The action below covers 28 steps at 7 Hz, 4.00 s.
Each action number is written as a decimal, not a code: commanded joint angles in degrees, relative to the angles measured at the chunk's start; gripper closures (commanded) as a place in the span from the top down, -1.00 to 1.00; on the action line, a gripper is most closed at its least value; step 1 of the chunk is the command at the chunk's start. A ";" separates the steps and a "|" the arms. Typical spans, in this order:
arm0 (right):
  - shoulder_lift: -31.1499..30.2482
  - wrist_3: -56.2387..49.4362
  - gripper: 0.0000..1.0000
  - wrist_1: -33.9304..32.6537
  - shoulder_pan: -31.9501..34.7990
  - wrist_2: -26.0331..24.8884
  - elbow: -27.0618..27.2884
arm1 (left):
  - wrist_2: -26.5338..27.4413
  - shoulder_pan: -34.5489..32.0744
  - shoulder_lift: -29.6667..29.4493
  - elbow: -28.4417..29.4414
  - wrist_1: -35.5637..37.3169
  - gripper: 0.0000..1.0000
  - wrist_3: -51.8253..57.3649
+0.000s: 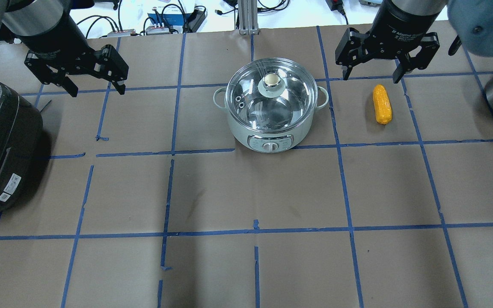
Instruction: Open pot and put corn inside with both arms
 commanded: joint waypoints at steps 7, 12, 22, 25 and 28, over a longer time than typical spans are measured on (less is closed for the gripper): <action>20.21 -12.96 0.96 -17.83 -14.62 -0.12 -1.71 | -2.64 -25.53 -23.99 8.66 28.01 1.00 -28.33; 32.47 -13.22 0.84 -35.48 -14.54 3.14 4.00 | -2.64 -26.86 -29.38 13.34 28.80 0.81 -29.93; 23.00 1.40 -0.87 -22.38 2.64 3.22 -4.42 | -4.64 -14.60 -16.75 13.52 14.95 -0.84 -8.63; 28.25 7.69 -0.87 -28.84 11.90 2.87 -5.84 | -4.93 0.96 -17.25 12.12 12.36 -0.91 14.12; 33.01 7.26 -0.75 -30.91 13.06 -0.74 -5.40 | -6.24 6.71 -25.04 4.85 21.80 -0.94 18.58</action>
